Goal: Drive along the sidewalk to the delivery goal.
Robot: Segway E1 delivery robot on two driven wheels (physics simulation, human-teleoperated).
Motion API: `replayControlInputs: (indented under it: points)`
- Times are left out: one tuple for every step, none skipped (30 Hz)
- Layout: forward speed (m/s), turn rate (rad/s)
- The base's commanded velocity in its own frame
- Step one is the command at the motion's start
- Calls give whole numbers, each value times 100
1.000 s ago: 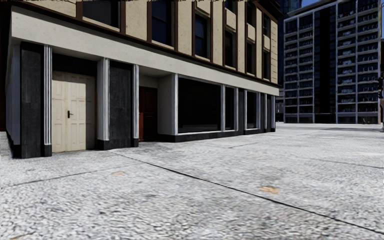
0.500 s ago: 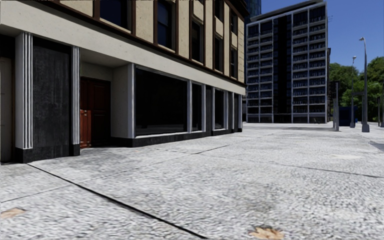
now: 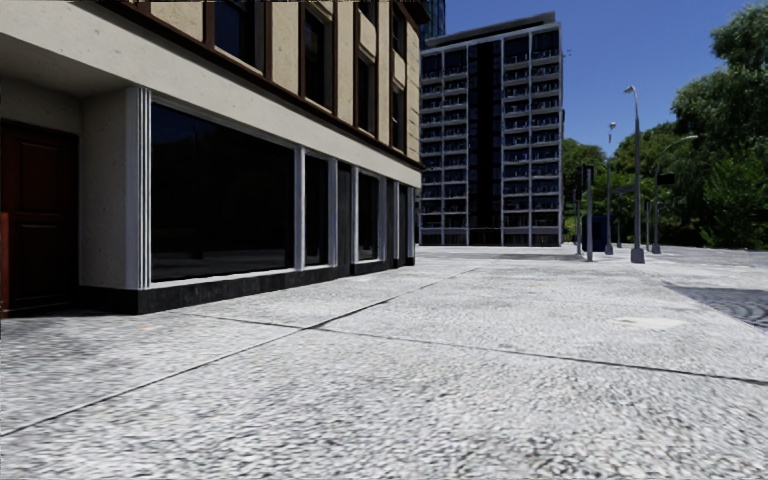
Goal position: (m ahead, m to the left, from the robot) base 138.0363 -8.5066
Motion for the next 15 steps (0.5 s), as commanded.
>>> replayControlInputs:
  points:
    - [200, -86]
    - [200, -86]
    - [200, -71]
    - [200, -49]
    - [200, -36]
    - [200, -32]
    - [200, -32]
    - [200, -29]
    - [200, -21]
    - [200, -13]
    - [200, -11]
    - [200, -11]
    - [200, -11]
    - [200, -10]
    - [200, -10]
